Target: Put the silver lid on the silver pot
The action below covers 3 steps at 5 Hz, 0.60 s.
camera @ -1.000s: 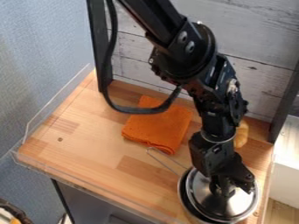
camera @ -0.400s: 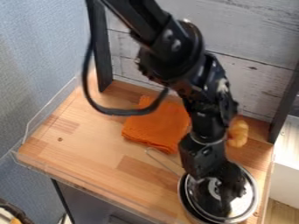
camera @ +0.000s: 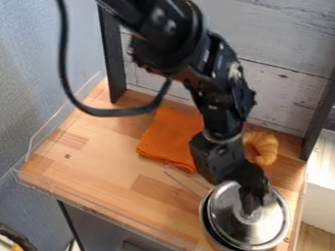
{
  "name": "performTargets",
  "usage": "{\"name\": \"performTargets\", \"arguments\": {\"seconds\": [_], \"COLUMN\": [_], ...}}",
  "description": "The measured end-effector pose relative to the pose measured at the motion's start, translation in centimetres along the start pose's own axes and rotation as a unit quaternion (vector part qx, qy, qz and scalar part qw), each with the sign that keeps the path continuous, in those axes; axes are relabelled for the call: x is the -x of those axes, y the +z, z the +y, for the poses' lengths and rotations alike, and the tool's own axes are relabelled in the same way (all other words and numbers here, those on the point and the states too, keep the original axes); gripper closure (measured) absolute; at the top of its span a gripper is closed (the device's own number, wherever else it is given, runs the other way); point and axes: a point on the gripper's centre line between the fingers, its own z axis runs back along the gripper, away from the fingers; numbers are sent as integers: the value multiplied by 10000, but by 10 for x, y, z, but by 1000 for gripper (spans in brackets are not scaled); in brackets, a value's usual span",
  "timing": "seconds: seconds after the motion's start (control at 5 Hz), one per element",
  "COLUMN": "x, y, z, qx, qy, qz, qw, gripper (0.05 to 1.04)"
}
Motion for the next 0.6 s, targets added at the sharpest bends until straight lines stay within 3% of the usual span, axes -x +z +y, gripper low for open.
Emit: {"name": "performTargets", "arguments": {"seconds": [0.2, 0.4, 0.6], "x": [1, -2, -3], "y": [23, 33, 33], "z": [-2, -6, -6], "qx": [-38, -235, -253], "qy": [-42, -58, -69], "qz": [212, 14, -15], "qw": [9998, 9997, 9997], "gripper": [83, 83, 83]}}
